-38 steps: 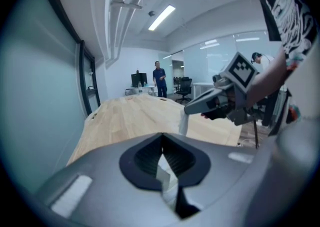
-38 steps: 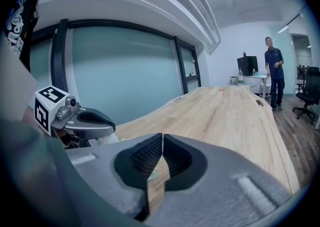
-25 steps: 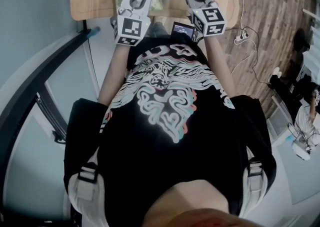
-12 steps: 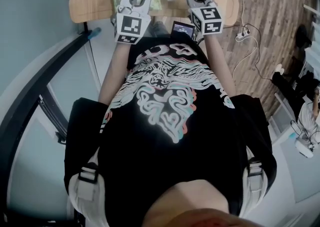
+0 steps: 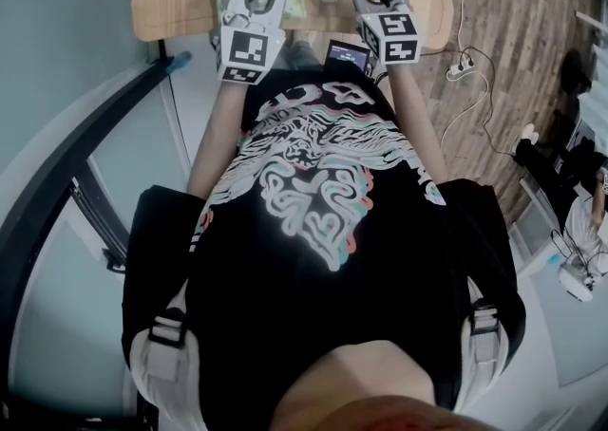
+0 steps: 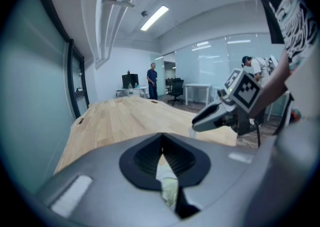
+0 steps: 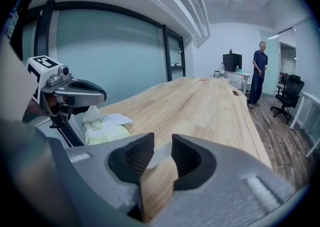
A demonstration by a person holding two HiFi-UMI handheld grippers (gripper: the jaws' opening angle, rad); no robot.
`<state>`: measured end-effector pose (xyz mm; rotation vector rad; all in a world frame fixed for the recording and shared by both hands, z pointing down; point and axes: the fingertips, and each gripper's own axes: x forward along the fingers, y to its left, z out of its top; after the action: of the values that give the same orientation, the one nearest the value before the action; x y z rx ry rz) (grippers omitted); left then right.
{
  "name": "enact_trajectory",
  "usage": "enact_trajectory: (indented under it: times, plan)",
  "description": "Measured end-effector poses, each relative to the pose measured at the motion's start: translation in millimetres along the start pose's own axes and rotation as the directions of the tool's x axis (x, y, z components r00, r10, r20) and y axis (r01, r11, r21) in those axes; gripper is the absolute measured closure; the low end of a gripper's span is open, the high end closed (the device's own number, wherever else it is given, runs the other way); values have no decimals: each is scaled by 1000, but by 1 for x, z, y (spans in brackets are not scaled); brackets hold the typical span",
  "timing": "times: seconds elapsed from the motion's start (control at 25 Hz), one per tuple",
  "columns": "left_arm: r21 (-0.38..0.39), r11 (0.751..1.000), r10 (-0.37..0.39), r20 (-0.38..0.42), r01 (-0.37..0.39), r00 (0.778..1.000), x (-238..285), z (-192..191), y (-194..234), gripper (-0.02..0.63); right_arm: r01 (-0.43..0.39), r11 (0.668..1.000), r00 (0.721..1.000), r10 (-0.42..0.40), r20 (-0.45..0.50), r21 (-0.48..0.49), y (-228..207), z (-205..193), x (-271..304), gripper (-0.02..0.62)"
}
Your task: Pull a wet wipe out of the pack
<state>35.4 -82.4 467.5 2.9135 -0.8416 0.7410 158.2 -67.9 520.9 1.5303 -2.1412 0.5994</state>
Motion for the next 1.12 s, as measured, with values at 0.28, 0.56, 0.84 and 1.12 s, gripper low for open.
enact_trajectory:
  times: [0.28,0.56,0.84,1.12]
  plan:
    - [3,1000,14,17,-14,1000,-7,8,3,618,38,999,998,-37,56,-23,-5,18,-14,488]
    - [3,999,43,49,-44,998,-16,26,6,618,71,997,983,-67,171,-21,-10,44,-50,595]
    - [-39,994,102,89,-99,991,-35,40,17,618,77,997,976,-70,208,-27,-5,58,-67,597]
    - [-62,989,143,117,-136,983,-47,47,22,618,77,996,969,-64,240,-45,-3,71,-74,597]
